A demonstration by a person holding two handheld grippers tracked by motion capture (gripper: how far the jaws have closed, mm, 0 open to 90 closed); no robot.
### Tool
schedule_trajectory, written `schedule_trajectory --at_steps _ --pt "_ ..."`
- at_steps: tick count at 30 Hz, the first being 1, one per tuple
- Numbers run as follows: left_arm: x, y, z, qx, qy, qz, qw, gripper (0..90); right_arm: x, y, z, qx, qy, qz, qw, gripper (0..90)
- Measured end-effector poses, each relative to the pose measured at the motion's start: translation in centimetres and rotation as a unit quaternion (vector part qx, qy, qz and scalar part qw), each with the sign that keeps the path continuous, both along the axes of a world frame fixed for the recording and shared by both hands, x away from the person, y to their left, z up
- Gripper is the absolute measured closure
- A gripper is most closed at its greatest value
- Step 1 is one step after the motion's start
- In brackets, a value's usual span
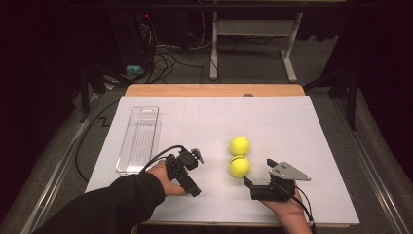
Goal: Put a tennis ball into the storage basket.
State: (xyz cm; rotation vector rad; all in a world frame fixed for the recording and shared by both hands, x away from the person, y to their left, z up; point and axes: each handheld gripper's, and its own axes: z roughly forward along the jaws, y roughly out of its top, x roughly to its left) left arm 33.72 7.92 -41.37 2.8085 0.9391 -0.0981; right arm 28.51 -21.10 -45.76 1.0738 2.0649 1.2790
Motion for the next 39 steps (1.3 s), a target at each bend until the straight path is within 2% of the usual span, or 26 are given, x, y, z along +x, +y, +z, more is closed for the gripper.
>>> schedule_trajectory --at_steps 1,3,6,7,13,16,21,23,24,30,34,35,39 --pt "0.0 0.0 0.0 0.000 0.000 0.000 1.0000 0.9 0.0 0.0 0.0 0.000 0.000 0.000 1.0000 0.0" --pt "-0.1 0.0 0.1 -0.001 0.001 -0.002 1.0000 0.9 0.8 0.9 0.0 -0.013 0.020 0.003 0.9997 0.0" --pt "-0.1 -0.1 0.1 0.000 0.000 -0.003 1.0000 0.9 1.3 1.5 -0.2 -0.020 0.029 0.004 0.9994 0.5" --pt "-0.2 -0.1 0.2 0.000 0.000 -0.004 1.0000 0.9 1.8 1.9 -0.4 -0.029 0.040 0.008 0.9988 1.0" --pt "-0.2 -0.1 0.3 -0.002 -0.001 -0.003 1.0000 0.9 2.6 2.5 -0.9 -0.035 0.060 0.013 0.9975 4.8" --pt "-0.2 -0.1 0.4 -0.002 -0.001 -0.004 1.0000 0.9 3.0 3.2 -1.0 -0.037 0.072 0.025 0.9964 9.2" --pt "-0.3 -0.2 0.6 -0.003 -0.003 -0.005 1.0000 0.9 3.4 3.9 -1.4 -0.050 0.082 0.022 0.9952 15.7" --pt "-0.4 -0.2 0.7 -0.003 -0.004 -0.006 1.0000 0.9 3.5 4.0 -1.5 -0.055 0.088 0.021 0.9944 21.4" --pt "-0.4 -0.2 0.7 -0.003 -0.004 -0.006 1.0000 0.9 3.5 4.1 -1.4 -0.053 0.088 0.021 0.9945 25.6" --pt "-0.3 -0.1 0.9 -0.004 -0.004 -0.004 1.0000 0.9 3.3 4.0 -1.4 -0.043 0.088 0.019 0.9950 26.7" --pt "-0.3 0.0 1.1 -0.005 -0.004 -0.004 1.0000 1.0 2.7 3.8 -1.0 -0.032 0.073 0.022 0.9965 26.8" --pt "-0.3 -0.1 1.2 -0.006 -0.005 -0.004 1.0000 0.9 2.3 3.6 -0.6 -0.025 0.060 0.026 0.9975 26.9" --pt "-0.3 -0.1 1.9 -0.011 -0.008 -0.006 0.9999 0.9 1.7 3.6 -0.3 -0.020 0.042 0.035 0.9983 26.9"
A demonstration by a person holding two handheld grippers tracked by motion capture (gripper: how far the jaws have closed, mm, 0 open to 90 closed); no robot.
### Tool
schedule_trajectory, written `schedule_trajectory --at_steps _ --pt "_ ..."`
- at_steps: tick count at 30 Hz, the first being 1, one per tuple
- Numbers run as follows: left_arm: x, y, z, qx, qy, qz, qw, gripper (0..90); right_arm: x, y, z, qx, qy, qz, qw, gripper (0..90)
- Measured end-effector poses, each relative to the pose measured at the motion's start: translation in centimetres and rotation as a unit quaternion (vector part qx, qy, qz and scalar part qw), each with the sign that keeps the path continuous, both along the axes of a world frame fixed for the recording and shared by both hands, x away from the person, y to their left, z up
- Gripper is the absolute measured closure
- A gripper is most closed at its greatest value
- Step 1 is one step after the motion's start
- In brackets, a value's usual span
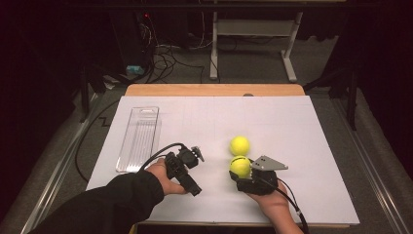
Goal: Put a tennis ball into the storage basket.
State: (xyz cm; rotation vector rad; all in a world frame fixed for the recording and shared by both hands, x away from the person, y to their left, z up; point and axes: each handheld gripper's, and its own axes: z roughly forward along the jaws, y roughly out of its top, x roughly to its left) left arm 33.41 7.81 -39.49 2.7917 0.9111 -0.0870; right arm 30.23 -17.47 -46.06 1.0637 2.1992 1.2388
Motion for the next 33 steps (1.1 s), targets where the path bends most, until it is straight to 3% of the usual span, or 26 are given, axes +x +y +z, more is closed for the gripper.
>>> schedule_trajectory --at_steps 7,22,33 --pt "0.2 0.3 1.9 -0.011 -0.009 0.008 0.9999 1.0 -1.0 1.0 0.1 0.019 -0.019 0.023 0.9994 27.0" --pt "0.4 0.3 4.5 -0.015 -0.017 0.009 0.9997 1.0 -2.3 4.7 0.2 0.026 -0.054 0.080 0.9950 27.0" --pt "0.4 -0.7 5.1 -0.012 -0.013 0.003 0.9998 1.0 -2.9 7.0 -0.1 0.031 -0.063 0.107 0.9919 27.1"
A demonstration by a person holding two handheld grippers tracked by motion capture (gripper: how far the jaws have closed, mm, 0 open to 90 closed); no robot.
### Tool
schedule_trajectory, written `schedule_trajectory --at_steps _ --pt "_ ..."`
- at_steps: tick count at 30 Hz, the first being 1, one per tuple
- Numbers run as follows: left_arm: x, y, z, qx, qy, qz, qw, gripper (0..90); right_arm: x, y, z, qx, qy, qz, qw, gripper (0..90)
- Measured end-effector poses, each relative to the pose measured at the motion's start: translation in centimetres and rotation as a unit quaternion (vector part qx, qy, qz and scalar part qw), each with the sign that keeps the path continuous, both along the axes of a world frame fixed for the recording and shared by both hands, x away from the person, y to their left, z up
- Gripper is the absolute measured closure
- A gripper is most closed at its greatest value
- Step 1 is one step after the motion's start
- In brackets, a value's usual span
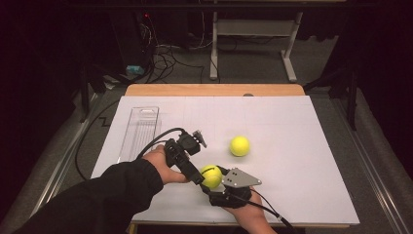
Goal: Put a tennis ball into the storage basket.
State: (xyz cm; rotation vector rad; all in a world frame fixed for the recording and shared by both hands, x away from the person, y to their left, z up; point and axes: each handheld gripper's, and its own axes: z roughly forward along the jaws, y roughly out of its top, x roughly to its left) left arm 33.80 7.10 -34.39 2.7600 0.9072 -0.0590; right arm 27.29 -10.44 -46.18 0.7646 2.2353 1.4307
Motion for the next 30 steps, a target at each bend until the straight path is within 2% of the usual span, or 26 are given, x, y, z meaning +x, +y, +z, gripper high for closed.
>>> schedule_trajectory --at_steps 7,10,11,12,16,18,23,30 --pt "0.1 -0.7 -0.5 0.007 0.005 -0.002 1.0000 0.9 -0.1 1.2 -0.2 0.010 -0.002 0.008 0.9999 27.0" --pt "0.1 -1.1 -0.8 0.008 0.010 -0.004 0.9999 0.9 -0.2 1.6 -0.2 0.007 -0.007 0.015 0.9998 27.0" --pt "0.1 -1.2 -1.0 0.007 0.015 -0.004 0.9999 0.9 -0.3 1.7 -0.2 0.011 -0.002 0.015 0.9998 27.0" --pt "0.2 -1.3 -1.1 0.008 0.018 -0.005 0.9998 0.9 -0.3 1.6 -0.2 0.006 -0.011 0.020 0.9997 27.0" --pt "0.2 -1.7 -1.8 0.010 0.032 -0.002 0.9994 1.1 -0.4 1.6 -0.1 0.011 -0.004 0.014 0.9998 27.0" --pt "0.2 -1.9 -2.2 0.006 0.038 -0.001 0.9993 2.0 -0.3 1.6 -0.2 0.015 -0.011 0.019 0.9997 27.0" --pt "0.3 -2.2 -2.8 0.005 0.051 0.001 0.9987 7.0 -0.4 1.6 0.0 0.015 -0.012 0.015 0.9997 27.0" --pt "0.3 -2.4 -2.8 -0.004 0.066 -0.004 0.9978 21.4 -0.4 1.6 -0.1 0.022 -0.016 0.010 0.9996 26.9"
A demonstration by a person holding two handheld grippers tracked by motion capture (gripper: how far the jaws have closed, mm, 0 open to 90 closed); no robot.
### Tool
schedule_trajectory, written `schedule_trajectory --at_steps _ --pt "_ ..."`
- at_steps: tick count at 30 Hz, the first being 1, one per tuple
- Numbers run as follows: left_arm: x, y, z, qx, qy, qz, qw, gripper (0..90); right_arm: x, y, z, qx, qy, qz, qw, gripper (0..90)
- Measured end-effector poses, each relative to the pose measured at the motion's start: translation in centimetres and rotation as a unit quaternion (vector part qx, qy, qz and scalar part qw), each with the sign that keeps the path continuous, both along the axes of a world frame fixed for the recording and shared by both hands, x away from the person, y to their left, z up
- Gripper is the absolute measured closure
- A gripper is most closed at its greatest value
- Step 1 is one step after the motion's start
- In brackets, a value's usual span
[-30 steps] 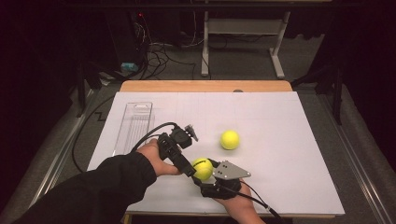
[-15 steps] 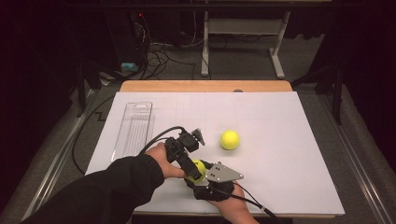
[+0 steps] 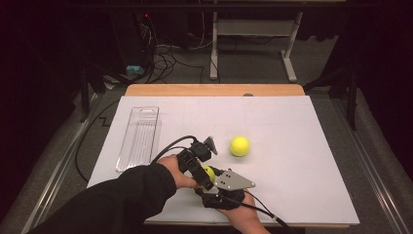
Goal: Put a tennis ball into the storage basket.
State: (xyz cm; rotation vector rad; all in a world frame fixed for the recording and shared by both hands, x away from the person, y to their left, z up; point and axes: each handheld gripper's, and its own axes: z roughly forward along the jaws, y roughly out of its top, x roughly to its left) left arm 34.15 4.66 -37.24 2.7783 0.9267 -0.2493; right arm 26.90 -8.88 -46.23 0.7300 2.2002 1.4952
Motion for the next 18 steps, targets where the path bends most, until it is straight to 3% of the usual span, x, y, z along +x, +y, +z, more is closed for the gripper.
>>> schedule_trajectory --at_steps 10,13,16,17,18 --pt "0.07 -0.09 0.02 -0.002 0.003 -0.001 1.0000 26.4 0.07 -0.09 -0.03 -0.006 -0.002 -0.003 1.0000 26.5" --pt "0.07 -0.11 0.07 -0.003 0.003 0.001 1.0000 26.6 0.27 -0.18 -0.06 0.002 0.002 0.004 1.0000 25.0" --pt "0.08 -0.12 0.13 -0.005 -0.001 0.003 1.0000 26.6 0.42 -0.21 -0.12 0.008 0.013 -0.001 0.9999 11.2" --pt "0.14 -0.10 0.25 -0.002 0.001 0.003 1.0000 26.6 0.59 -0.25 -0.21 0.009 0.022 -0.002 0.9997 2.1" --pt "0.20 -0.06 0.32 0.001 0.000 0.002 1.0000 26.6 0.59 -0.25 -0.21 0.009 0.022 -0.002 0.9997 2.1"
